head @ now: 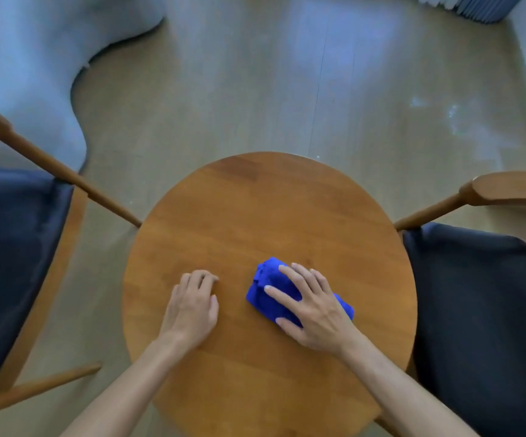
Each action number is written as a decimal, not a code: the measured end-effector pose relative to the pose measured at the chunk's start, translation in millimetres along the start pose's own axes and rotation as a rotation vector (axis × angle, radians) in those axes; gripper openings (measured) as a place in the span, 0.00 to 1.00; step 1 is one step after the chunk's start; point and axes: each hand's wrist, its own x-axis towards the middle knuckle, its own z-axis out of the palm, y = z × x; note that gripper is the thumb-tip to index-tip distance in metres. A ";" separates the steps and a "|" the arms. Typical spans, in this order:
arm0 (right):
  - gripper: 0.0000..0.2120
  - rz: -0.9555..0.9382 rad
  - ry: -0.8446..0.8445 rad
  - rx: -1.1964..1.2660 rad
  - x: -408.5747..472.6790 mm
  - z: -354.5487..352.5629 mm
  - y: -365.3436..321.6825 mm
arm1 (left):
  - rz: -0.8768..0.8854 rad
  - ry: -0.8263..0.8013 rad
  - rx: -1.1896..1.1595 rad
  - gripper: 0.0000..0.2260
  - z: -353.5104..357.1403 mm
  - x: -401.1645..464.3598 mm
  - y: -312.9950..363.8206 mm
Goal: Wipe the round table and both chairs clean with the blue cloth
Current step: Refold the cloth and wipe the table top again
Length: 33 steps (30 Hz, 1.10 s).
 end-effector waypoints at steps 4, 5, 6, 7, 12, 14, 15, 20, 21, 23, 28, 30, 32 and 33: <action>0.30 -0.048 -0.092 -0.036 -1.3 25.6 16.0 | 0.055 0.039 0.119 0.18 -5.7 27.8 -4.6; 0.30 -0.039 -0.057 -0.038 -2.5 33.3 15.2 | 0.055 0.001 0.146 0.22 -6.3 36.5 -5.9; 0.29 -0.014 -0.010 -0.047 -3.4 40.0 14.9 | 0.054 -0.042 0.179 0.24 -5.6 45.2 -6.5; 0.28 0.041 0.039 -0.063 -1.7 44.2 17.4 | 0.057 -0.082 0.216 0.26 -3.4 53.3 -7.1; 0.28 0.838 0.231 -0.109 68.7 30.7 95.3 | -0.003 -0.170 0.270 0.32 15.4 68.6 -8.6; 0.29 1.086 0.260 -0.035 106.3 25.1 121.4 | 0.001 -0.161 0.266 0.33 21.2 67.2 -12.4; 0.30 1.132 0.264 -0.022 125.0 27.4 122.1 | -0.001 -0.157 0.258 0.33 22.7 66.9 -13.2; 0.32 0.730 0.243 0.041 218.1 57.0 19.3 | -0.015 -0.157 0.234 0.34 19.8 68.2 -11.6; 0.31 0.616 0.227 0.060 228.3 60.9 -3.4 | -0.021 -0.166 0.234 0.35 17.4 68.6 -11.5; 0.28 0.442 0.203 0.096 233.2 61.6 -22.2 | -0.038 -0.190 0.231 0.36 12.0 68.1 -11.4; 0.27 0.362 0.193 0.072 164.3 36.2 56.7 | -0.059 -0.254 0.226 0.34 1.0 63.8 -9.1; 0.27 0.573 0.243 -0.009 122.7 27.3 106.9 | -0.062 -0.250 0.213 0.34 0.0 61.6 -11.1; 0.27 0.861 0.259 -0.026 95.6 20.4 137.0 | -0.061 -0.257 0.199 0.33 0.9 59.8 -14.2; 0.27 0.996 0.272 -0.017 95.7 20.8 142.7 | -0.056 -0.252 0.189 0.33 1.5 59.6 -15.5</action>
